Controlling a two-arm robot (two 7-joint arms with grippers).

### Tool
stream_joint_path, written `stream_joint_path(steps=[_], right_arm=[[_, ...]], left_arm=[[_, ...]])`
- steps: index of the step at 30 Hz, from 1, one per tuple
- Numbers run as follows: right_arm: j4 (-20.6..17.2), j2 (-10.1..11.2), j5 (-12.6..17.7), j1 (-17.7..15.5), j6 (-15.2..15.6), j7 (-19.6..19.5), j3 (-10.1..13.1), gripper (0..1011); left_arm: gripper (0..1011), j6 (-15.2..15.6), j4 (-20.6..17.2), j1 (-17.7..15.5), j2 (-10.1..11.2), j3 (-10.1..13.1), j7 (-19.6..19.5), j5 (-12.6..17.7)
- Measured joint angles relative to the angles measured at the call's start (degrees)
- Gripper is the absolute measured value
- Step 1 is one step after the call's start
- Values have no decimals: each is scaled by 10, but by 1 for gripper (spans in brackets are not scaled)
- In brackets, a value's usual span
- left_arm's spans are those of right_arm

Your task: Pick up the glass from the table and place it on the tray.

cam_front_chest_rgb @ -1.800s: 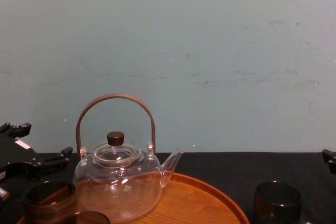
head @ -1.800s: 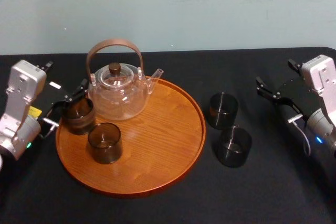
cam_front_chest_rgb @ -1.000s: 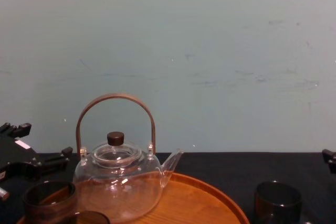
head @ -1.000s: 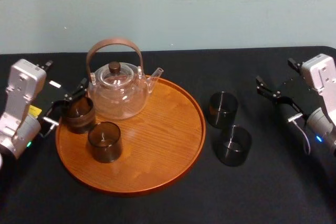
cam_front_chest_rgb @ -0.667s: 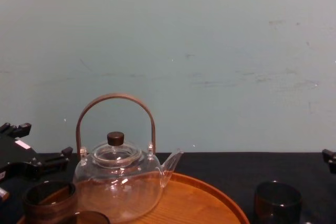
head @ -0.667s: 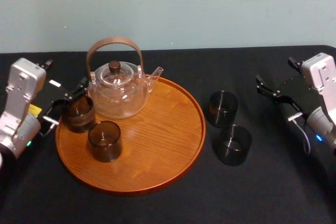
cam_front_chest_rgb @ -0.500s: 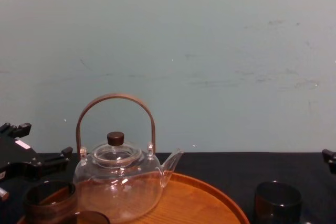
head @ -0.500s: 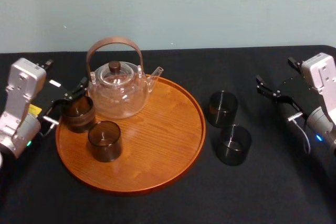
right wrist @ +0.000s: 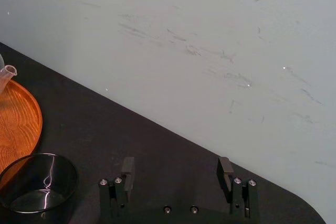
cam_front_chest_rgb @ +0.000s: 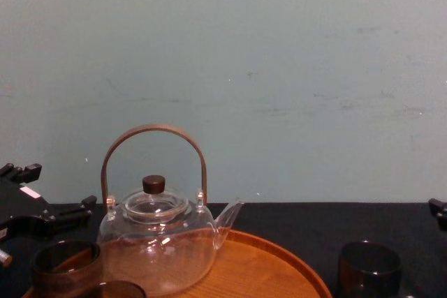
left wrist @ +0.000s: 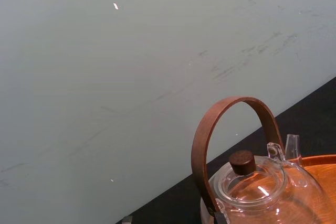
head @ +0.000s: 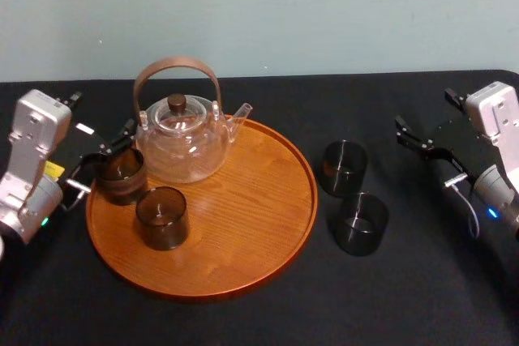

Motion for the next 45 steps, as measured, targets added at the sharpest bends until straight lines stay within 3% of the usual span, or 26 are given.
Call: stream_joint_path(steps=[8, 13, 18, 19, 21, 28, 33, 45], right_arm=[[-13, 3, 0, -10, 3, 11, 9, 1002], [-51, 17, 0, -36, 6, 15, 21, 1002], [-121, 46, -4, -98, 2, 14, 42, 1002], [-121, 46, -4, -98, 2, 14, 42, 1002], [-157, 62, -8, -132, -3, 13, 53, 1002], [-218, 91, -12, -201, -8, 17, 68, 1002], [-241, 99, -18, -233, -7, 29, 67, 1002], [-254, 91, -2, -254, -5, 78, 64, 1002]], left_arm=[[1001, 0, 0, 0, 0, 0, 0, 0], [1001, 0, 0, 0, 0, 0, 0, 0], [1002, 0, 0, 0, 0, 0, 0, 0], [1001, 0, 0, 0, 0, 0, 0, 0], [1001, 0, 0, 0, 0, 0, 0, 0], [1001, 0, 0, 0, 0, 0, 0, 0], [1001, 0, 0, 0, 0, 0, 0, 0], [1001, 0, 0, 0, 0, 0, 0, 0]])
